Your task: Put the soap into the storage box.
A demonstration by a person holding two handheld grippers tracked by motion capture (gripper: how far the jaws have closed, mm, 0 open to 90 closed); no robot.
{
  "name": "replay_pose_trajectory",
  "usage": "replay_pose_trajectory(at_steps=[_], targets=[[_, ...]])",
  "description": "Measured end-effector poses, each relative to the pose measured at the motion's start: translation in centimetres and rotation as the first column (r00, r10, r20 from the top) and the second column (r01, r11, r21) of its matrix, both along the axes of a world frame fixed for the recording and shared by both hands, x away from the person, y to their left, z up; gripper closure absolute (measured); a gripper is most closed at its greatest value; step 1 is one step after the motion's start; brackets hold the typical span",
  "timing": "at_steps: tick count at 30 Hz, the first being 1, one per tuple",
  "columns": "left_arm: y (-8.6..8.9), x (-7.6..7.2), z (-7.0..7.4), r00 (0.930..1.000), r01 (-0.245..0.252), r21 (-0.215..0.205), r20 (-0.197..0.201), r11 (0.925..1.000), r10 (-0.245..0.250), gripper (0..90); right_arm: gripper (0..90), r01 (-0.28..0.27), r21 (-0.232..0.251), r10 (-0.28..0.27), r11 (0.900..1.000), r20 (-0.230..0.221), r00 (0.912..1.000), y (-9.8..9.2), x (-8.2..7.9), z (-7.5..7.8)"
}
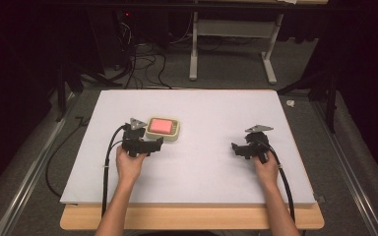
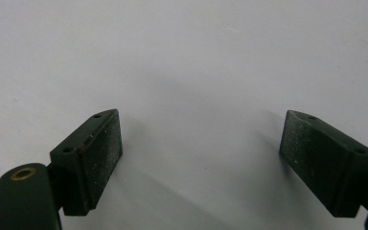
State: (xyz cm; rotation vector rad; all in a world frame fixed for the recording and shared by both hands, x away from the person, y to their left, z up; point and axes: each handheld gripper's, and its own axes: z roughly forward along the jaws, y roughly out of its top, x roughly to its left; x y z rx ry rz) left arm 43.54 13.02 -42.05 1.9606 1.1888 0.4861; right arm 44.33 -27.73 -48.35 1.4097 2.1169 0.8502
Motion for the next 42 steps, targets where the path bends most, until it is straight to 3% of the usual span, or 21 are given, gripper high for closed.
replay_pose_trajectory(at_steps=[12,24,42], targets=[[0.4,-1.7,-0.5,1.0000,0.006,-0.038,0.002,0.9993,-0.006,15.0,15.2,0.000,0.000,0.000,1.000,0.000,1.0000,0.0,0.0,0.0],[0.4,-3.1,-1.2,0.9996,0.027,-0.039,0.003,0.9989,-0.026,15.1,15.2,-0.001,-0.001,0.001,1.000,0.000,1.0000,0.0,0.0,0.0],[0.3,-3.9,-2.9,0.9985,0.039,-0.023,-0.038,0.9990,-0.039,15.3,15.2,-0.001,-0.002,0.001,1.000,0.001,1.0000,0.0,0.0,0.0]])
